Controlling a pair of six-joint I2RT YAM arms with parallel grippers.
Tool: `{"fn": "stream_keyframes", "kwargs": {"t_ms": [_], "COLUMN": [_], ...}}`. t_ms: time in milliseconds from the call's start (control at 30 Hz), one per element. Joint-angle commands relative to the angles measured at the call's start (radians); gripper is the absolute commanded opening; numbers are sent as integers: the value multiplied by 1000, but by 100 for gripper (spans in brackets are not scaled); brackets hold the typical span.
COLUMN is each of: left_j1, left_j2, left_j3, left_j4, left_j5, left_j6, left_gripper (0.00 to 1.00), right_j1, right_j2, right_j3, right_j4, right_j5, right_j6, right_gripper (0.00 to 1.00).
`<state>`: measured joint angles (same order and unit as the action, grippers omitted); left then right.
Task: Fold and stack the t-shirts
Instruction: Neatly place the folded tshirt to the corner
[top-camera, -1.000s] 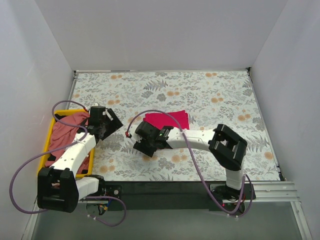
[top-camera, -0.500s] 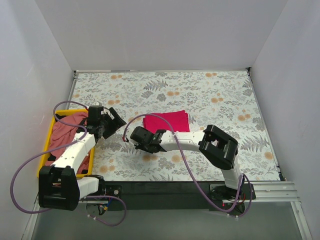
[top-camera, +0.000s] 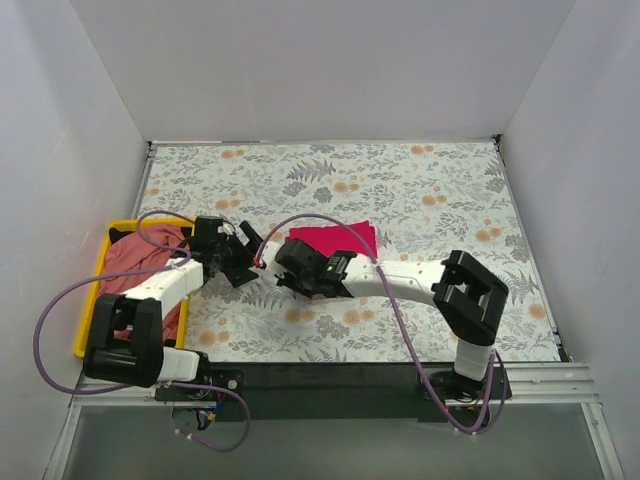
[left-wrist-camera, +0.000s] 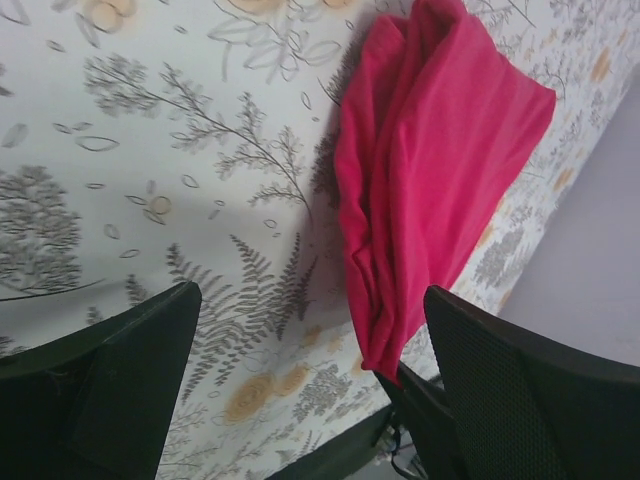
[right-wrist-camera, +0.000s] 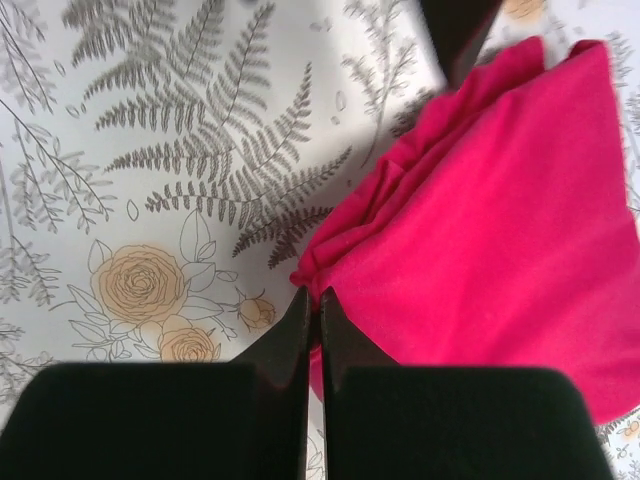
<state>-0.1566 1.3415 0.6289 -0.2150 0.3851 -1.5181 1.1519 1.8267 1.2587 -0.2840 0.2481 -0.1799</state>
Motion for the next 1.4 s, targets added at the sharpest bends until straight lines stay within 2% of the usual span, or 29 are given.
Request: {"fn": "stream_keyframes", "kwargs": {"t_ms": [0,200,533,633,667,767,800,867,900,933,1000,1100,1133,1200,1233,1333,1367], "left_j1": [-47,-115,-225,-231,-238,-238,-238,-238,-238,-238,-238,-238,-236,-233,-230,-202,-183], "left_j2": [31,119,260,285,288,278,275,274,275,278,295,321,332,349,366,418,438], "left_j3": [6,11,61,69,71,72,74,81,94,103,136,184,205,247,294,374,434], "left_j4": [95,196,209,210,209,210,207,194,178,169,137,109,98,54,42,-18,-32], "left_j5": [72,77,20,5,-9,-37,-57,-78,-98,-104,-124,-156,-185,-230,-277,-344,-373], "left_j6": [-94,-195,-243,-241,-238,-220,-206,-182,-172,-142,-111,-30,28,88,125,249,278], "left_gripper": [94,95,94,81,71,48,32,19,9,3,0,0,0,0,0,0,0], "right_j1": [-38,-70,-80,-80,-80,-80,-80,-80,-80,-80,-80,-80,-80,-81,-80,-81,-81], "right_j2": [-81,-103,-110,-110,-109,-104,-104,-98,-96,-93,-87,-84,-93,-110,-130,-179,-194], "right_j3": [-25,-82,-122,-128,-130,-130,-133,-130,-131,-130,-127,-124,-125,-131,-134,-153,-162], "right_j4": [104,166,213,226,226,226,226,229,229,229,229,227,226,220,207,174,148], "right_j5": [-81,-145,-196,-205,-211,-214,-216,-224,-224,-227,-236,-240,-240,-240,-236,-216,-208], "right_j6": [51,97,128,137,141,145,146,148,149,151,152,155,155,157,158,163,166], "right_gripper": [1,1,1,1,1,1,1,1,1,1,2,23,38,52,65,77,78]}}
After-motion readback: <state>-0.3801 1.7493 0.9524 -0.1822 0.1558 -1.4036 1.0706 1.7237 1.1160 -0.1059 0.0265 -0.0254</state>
